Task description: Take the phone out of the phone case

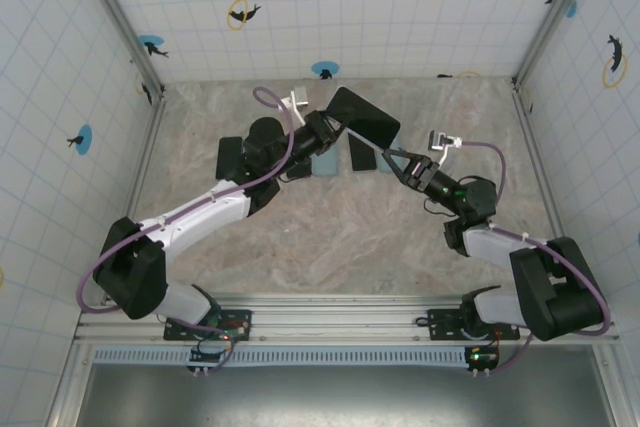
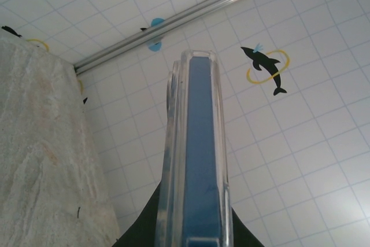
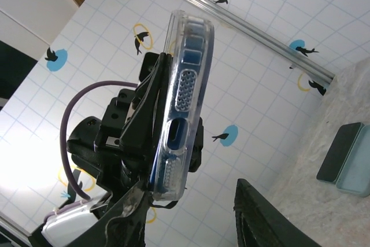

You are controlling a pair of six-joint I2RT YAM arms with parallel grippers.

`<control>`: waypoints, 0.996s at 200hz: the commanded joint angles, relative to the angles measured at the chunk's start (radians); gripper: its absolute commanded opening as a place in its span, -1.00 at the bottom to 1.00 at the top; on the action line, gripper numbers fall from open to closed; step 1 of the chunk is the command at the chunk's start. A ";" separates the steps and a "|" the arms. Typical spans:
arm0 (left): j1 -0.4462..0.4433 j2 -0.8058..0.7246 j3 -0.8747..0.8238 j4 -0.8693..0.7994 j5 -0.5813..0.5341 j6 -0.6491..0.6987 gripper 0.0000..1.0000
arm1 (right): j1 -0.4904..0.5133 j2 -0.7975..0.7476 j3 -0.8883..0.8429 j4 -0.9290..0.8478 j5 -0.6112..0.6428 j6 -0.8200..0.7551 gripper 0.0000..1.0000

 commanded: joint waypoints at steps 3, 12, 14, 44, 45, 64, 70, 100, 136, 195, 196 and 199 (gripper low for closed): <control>0.003 -0.006 0.023 0.071 0.027 0.013 -1.00 | 0.003 0.011 0.051 0.065 0.007 0.021 -0.17; 0.003 -0.005 0.023 0.072 0.029 0.013 -1.00 | 0.003 0.014 0.055 0.065 0.003 0.020 -0.19; 0.003 -0.004 0.023 0.072 0.030 0.013 -1.00 | 0.003 0.014 0.057 0.064 0.002 0.020 -0.20; 0.003 0.003 0.031 0.078 0.035 0.009 -1.00 | 0.006 0.028 0.060 0.065 -0.007 0.024 -0.34; 0.003 0.003 0.031 0.077 0.034 0.009 -1.00 | 0.006 0.029 0.059 0.065 -0.009 0.024 -0.35; 0.003 0.001 0.030 0.074 0.027 0.013 -1.00 | 0.008 0.031 0.057 0.061 -0.016 0.019 -0.49; 0.003 -0.001 0.030 0.072 0.024 0.015 -1.00 | 0.008 0.031 0.054 0.059 -0.017 0.018 -0.52; 0.003 -0.006 0.029 0.063 0.011 0.023 -1.00 | 0.015 0.027 0.050 0.043 -0.021 0.001 -0.51; 0.003 -0.003 0.034 0.056 0.000 0.033 -1.00 | 0.020 0.024 0.047 0.038 -0.030 -0.006 -0.45; 0.005 -0.009 0.035 0.041 -0.015 0.047 -1.00 | 0.023 0.024 0.038 0.040 -0.031 -0.008 -0.47; 0.005 -0.009 0.034 0.041 -0.015 0.047 -1.00 | 0.023 0.024 0.038 0.040 -0.031 -0.006 -0.47; 0.005 -0.009 0.034 0.041 -0.017 0.048 -1.00 | 0.023 0.024 0.036 0.041 -0.029 -0.005 -0.47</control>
